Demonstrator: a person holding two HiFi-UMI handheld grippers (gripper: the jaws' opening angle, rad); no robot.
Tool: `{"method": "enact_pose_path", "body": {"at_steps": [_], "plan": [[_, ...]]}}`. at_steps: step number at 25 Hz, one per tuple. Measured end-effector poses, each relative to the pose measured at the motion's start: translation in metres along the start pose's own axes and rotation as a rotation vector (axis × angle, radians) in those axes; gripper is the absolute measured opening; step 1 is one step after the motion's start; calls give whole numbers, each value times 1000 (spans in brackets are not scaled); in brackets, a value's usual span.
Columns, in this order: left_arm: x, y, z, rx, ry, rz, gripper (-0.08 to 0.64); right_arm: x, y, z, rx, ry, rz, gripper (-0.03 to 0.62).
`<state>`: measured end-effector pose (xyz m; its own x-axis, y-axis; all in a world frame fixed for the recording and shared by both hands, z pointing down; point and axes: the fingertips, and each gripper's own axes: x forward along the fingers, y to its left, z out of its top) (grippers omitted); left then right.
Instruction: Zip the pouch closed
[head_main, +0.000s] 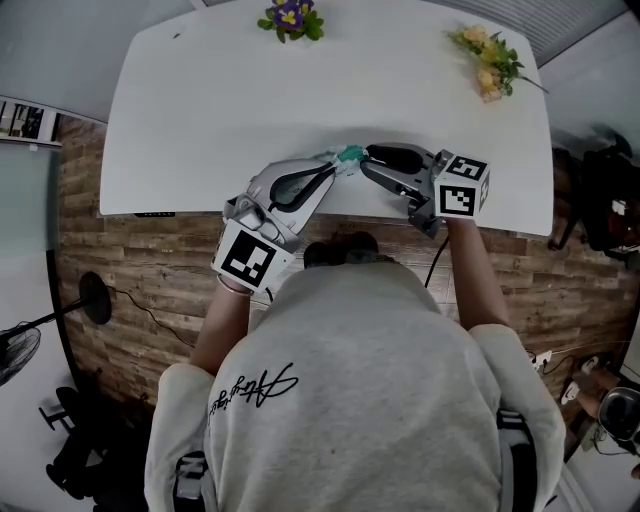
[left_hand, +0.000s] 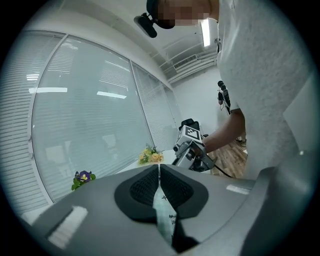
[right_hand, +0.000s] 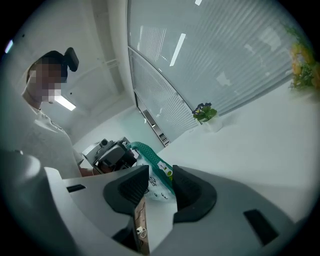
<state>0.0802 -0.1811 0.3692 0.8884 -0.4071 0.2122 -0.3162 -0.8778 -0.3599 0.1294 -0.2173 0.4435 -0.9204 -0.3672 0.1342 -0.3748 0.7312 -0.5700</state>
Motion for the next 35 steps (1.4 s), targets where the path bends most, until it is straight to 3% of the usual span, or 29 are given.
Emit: {"method": "enact_pose_path", "body": {"at_steps": [8,14,23,35], "plan": [[0,-3,-3,22,14,-16,11,-6,-5,5,-2,-37,-8,94],[-5,1,-2,27,17,-5,11,-10,-5,15,-57,-74,-31,48],[-11,3,0,41,16,-1,9,-14,-10,25,-282,-21,-198,9],[-19,13,13,26,-23,39,6,-9,-6,34,-497,40,-306,0]]}}
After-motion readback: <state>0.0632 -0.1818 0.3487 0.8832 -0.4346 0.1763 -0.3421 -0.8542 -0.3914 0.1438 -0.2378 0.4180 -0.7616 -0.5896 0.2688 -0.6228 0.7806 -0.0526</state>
